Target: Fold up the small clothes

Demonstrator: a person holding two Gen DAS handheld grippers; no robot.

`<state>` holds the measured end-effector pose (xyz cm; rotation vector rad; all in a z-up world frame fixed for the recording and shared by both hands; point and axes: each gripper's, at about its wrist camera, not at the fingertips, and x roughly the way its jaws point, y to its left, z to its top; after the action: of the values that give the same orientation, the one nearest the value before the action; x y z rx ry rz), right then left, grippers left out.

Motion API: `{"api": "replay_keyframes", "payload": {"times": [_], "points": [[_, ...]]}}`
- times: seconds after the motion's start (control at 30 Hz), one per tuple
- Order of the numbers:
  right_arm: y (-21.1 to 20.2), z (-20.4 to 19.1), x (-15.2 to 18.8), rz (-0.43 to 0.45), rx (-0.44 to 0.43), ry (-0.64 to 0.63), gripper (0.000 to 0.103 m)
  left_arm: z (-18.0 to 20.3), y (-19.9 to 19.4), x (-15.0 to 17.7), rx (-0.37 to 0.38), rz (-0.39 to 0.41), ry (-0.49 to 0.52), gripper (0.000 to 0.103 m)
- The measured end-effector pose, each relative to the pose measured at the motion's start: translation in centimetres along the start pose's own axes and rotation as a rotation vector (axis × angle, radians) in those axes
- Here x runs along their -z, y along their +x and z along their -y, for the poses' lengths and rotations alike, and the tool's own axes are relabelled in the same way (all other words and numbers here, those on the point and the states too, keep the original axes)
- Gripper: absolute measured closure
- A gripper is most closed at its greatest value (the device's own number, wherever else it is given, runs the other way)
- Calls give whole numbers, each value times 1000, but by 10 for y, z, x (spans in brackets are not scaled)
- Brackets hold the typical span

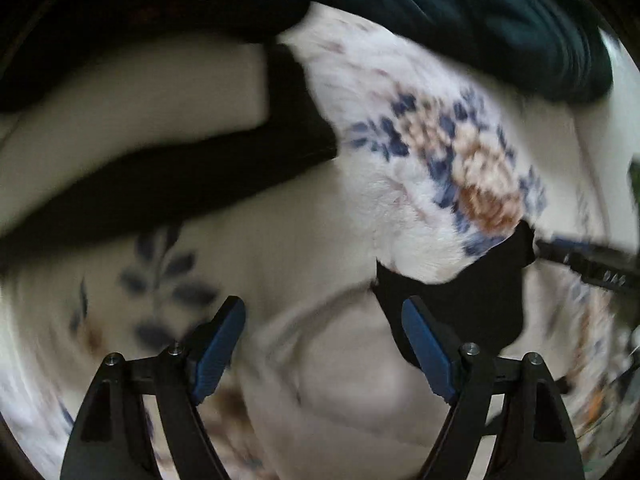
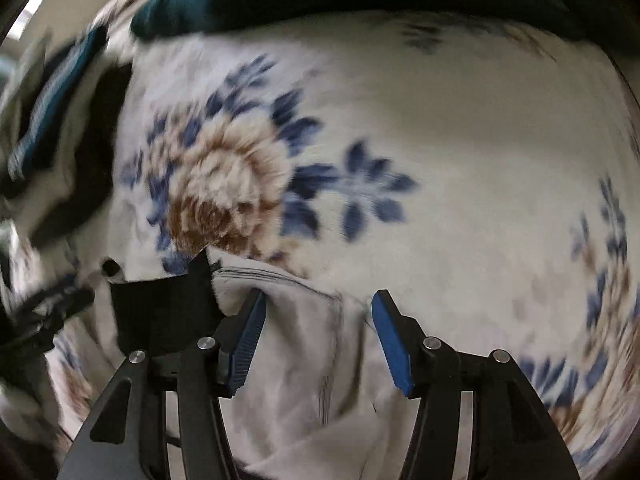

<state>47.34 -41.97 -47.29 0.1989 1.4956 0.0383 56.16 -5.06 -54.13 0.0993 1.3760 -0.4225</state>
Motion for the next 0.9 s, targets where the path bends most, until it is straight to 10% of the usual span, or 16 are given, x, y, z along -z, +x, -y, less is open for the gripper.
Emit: {"api": "replay_keyframes", "payload": {"times": [0.1, 0.27, 0.67, 0.9], "points": [[3, -15, 0, 2, 45, -80, 84, 11, 9, -5, -17, -11, 88, 96], [-21, -23, 11, 56, 46, -121, 98, 29, -19, 6, 15, 87, 176, 98], [-126, -3, 81, 219, -85, -2, 99, 30, -166, 100, 107, 317, -16, 99], [-144, 52, 187, 192, -134, 56, 99, 36, -179, 210, 164, 214, -162, 98]]}}
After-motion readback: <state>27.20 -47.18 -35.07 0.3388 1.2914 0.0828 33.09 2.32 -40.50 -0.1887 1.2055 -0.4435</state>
